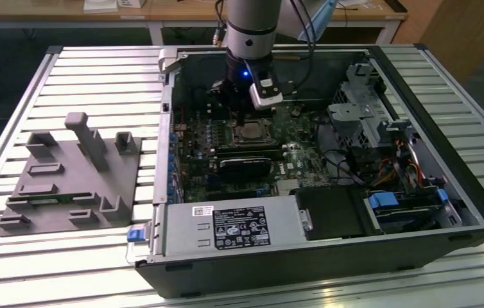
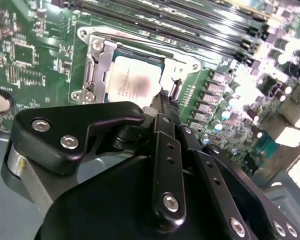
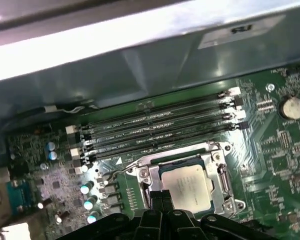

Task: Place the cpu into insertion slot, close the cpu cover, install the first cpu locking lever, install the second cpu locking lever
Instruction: 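Close the cpu cover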

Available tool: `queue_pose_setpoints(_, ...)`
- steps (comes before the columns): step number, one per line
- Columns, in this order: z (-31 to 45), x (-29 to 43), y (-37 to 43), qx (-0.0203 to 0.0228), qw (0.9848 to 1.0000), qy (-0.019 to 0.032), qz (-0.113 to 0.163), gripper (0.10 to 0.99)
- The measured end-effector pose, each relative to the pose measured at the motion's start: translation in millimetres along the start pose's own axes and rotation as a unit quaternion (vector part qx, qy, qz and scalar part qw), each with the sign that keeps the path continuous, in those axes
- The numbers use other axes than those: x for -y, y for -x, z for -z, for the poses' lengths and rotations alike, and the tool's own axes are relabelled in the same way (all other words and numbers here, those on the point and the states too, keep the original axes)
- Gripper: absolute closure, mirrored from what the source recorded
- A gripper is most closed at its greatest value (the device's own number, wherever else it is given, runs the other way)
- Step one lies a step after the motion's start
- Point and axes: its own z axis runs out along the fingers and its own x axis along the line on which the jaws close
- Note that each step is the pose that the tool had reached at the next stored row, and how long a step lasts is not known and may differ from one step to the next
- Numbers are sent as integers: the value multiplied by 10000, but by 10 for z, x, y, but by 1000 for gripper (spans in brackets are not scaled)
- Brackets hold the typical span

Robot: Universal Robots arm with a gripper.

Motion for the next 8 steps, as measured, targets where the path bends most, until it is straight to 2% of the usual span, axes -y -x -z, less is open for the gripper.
queue_pose_setpoints(4,-13,3,1,98,9997,18,234,980)
queue_pose_setpoints(8,-23,13,4,238,9992,46,321,980)
